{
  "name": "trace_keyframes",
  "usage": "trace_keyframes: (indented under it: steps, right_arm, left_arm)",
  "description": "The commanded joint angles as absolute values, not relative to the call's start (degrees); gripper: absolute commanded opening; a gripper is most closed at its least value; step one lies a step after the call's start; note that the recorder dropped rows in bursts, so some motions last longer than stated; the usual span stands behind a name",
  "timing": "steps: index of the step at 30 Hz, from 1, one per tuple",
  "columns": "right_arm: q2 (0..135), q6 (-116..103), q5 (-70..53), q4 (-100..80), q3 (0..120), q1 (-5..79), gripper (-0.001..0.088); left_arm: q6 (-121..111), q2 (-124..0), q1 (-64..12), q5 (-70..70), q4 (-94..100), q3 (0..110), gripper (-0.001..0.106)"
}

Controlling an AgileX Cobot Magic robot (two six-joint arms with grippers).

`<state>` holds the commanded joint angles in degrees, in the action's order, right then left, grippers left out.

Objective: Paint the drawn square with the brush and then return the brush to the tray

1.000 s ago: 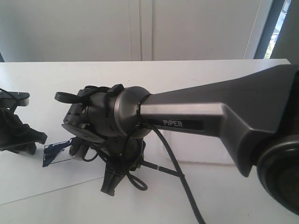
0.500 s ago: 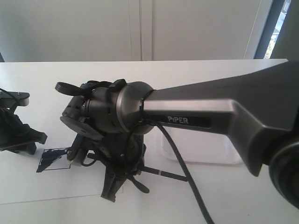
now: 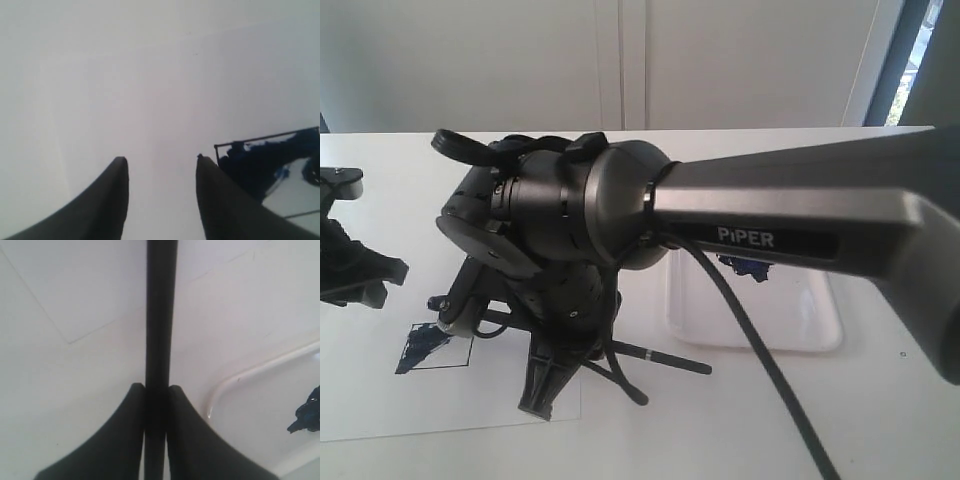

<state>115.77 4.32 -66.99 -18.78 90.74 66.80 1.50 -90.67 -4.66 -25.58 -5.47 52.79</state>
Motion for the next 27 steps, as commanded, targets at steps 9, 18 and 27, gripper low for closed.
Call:
trace_keyframes:
  steps: [9,18,27]
  right_arm:
    - [115.77,7.6,-67.0,-14.23,90.74,66.99,0.0]
    - [115.88,9.29,-66.52,-12.26,90.74,68.55,0.0]
    - [117.87,9.19,-65.73,-12.52,90.74,68.55,0.0]
  left_arm:
    - [1.39,-89.59,-4.66,-34.85,-5.47,50.62,0.048]
    - [1.0,-89.96,-4.66,-30.23,-5.47,48.06,0.048]
    - [1.0,-94.15,-4.66,-28.48,-5.47,47.95,0.048]
